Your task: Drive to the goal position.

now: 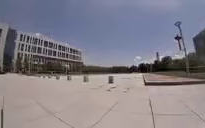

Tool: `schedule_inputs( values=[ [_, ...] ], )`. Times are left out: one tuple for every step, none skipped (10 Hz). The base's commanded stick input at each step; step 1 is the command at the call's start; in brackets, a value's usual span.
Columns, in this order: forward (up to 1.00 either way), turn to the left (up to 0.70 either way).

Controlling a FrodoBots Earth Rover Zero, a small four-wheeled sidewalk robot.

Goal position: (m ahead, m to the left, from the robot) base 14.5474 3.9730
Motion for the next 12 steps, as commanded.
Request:
schedule_inputs(
  values=[
    [0.50, 0.00],
    [0.50, 0.00],
    [0.50, 0.00],
    [0.50, 0.00],
    [0.50, 0.00],
    [0.50, 0.00],
    [0.50, 0.00],
    [0.50, 0.00],
    [0.50, 0.00],
    [0.50, 0.00],
    [0.50, 0.00],
    [0.50, 0.00]
  ],
)
